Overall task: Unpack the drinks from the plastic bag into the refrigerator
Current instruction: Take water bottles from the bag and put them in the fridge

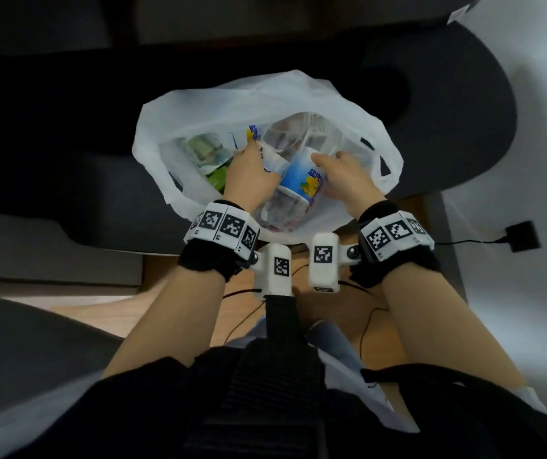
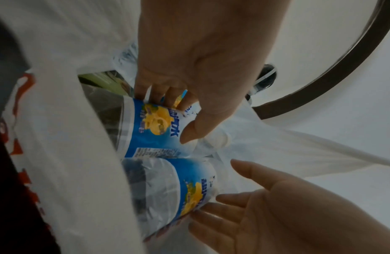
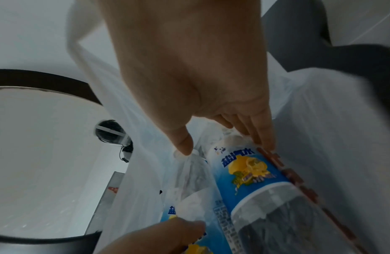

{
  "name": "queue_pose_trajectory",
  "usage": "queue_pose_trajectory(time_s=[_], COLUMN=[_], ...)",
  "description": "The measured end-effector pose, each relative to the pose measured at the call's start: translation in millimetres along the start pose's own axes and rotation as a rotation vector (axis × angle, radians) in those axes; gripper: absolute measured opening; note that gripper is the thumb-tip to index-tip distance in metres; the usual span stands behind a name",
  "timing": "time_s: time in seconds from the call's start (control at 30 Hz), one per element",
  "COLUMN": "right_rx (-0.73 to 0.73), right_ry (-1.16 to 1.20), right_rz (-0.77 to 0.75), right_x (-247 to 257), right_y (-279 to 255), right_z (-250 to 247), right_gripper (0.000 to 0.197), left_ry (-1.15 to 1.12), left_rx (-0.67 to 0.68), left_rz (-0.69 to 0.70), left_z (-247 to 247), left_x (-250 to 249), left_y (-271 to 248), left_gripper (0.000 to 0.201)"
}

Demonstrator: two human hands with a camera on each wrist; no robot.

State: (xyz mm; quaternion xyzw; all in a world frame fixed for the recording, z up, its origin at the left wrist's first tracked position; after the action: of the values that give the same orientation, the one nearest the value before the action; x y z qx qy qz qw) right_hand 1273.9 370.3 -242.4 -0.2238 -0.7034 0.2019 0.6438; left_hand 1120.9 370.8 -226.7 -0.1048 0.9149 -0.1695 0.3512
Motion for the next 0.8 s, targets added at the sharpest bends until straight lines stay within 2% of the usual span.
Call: queue_pose_trajectory(time_s=[0.07, 0.13, 0.2, 0.3, 0.4, 0.5, 0.67, 0.8], right_rx=[-0.004, -0.012, -0.009, 0.006, 0.027, 0.054, 0.085, 0.097], right_ry=[-0.01, -0.031, -0.036, -0.034, -0.008, 0.012, -0.02, 0.033], right_rz=[-0.009, -0.014, 0.005, 0.015, 0.016, 0.022, 0.085, 0.066], right_x=[0.3, -4.0, -9.1, -13.8, -12.2, -9.6, -20.8, -21.9], right_y=[4.8, 10.8, 16.0, 19.3, 15.3, 10.0, 11.9, 8.9], right_z=[4.6, 4.8, 1.7, -3.9, -7.6, -8.0, -1.8, 11.9], right_gripper=[0.013, 0.009, 0.027, 0.008, 0.008, 0.027, 0.058, 0.041], left_ry=[0.029, 0.043, 0.079, 0.11, 0.195, 0.201, 0.177, -0.003], left_rx=[-0.01, -0.05, -0.103, -0.165, -0.154, -0.184, -0.224, -0.309], left_rz=[0.002, 0.007, -0.005, -0.022, -0.05, -0.042, 0.098, 0.273], left_z=[5.4, 9.2, 12.4, 11.7, 7.4, 3.5, -11.7, -34.3], left_x=[3.8, 7.9, 10.1, 6.5, 0.5, -3.2, -17.3, -28.7], left_y=[5.9, 10.2, 12.5, 12.9, 14.2, 9.9, -5.7, -28.0], left_gripper=[0.072, 0.075, 0.079, 0.087, 0.07, 0.069, 0.068, 0.068])
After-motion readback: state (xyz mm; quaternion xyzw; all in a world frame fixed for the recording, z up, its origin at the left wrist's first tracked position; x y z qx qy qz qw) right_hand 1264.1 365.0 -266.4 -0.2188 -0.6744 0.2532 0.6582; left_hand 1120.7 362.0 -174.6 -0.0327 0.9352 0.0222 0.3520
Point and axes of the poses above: each hand's wrist, its own y-axis towards the middle knuckle, its own z-axis out of the palm, x = y × z, the point moved 4 cm from there along y, towards the middle knuckle, and after that the axes turned 2 degrees about x, right-handed, at the moved point
